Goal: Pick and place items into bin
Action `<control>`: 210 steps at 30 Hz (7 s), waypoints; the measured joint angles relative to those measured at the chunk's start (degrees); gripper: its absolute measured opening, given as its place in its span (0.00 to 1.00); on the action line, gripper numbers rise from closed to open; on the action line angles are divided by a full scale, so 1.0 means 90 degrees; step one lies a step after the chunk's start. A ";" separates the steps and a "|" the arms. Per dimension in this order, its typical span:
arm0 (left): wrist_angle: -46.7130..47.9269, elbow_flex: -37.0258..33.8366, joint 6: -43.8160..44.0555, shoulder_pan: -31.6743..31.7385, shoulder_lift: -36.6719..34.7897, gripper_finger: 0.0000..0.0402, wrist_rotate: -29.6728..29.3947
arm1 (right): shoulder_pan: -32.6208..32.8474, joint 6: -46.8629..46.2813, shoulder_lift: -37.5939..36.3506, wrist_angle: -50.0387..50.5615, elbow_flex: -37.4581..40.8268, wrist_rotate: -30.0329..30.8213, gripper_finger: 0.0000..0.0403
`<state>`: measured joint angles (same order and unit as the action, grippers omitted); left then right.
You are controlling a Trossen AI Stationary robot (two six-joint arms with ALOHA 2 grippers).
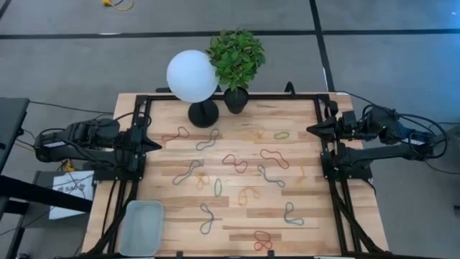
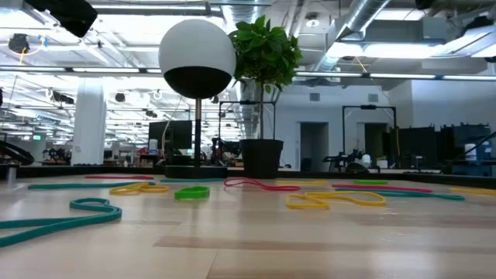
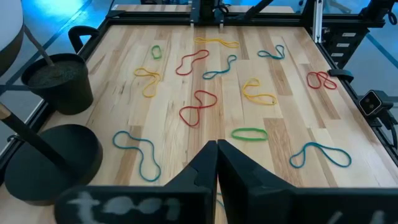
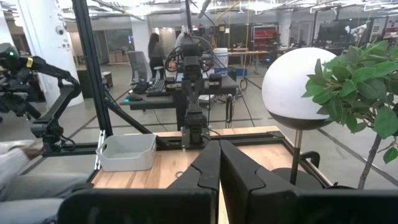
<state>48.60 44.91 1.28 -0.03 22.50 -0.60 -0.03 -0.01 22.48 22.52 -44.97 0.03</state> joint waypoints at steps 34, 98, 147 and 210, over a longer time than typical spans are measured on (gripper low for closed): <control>0.0002 0.0000 0.0000 0.0001 -0.0001 0.00 0.0001 | 0.0001 0.0000 0.0000 0.0000 0.0000 0.0001 0.00; -0.5060 -0.0942 0.1227 0.0000 0.2591 0.00 -0.0646 | 0.0006 -0.0398 0.0000 -0.0200 0.0004 -0.0021 0.00; -0.5778 -0.0920 0.0964 0.0007 0.4299 0.00 -0.1110 | 0.0447 -0.3283 0.3248 -0.1746 0.2783 0.0897 0.00; -0.3169 -0.1386 0.2979 0.0005 0.4371 0.23 -0.1767 | 0.0147 -0.2771 0.4182 -0.2749 0.2778 0.1690 0.16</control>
<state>20.08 32.43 28.09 0.01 61.84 -16.51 1.29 -24.95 60.11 -2.22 -19.97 15.25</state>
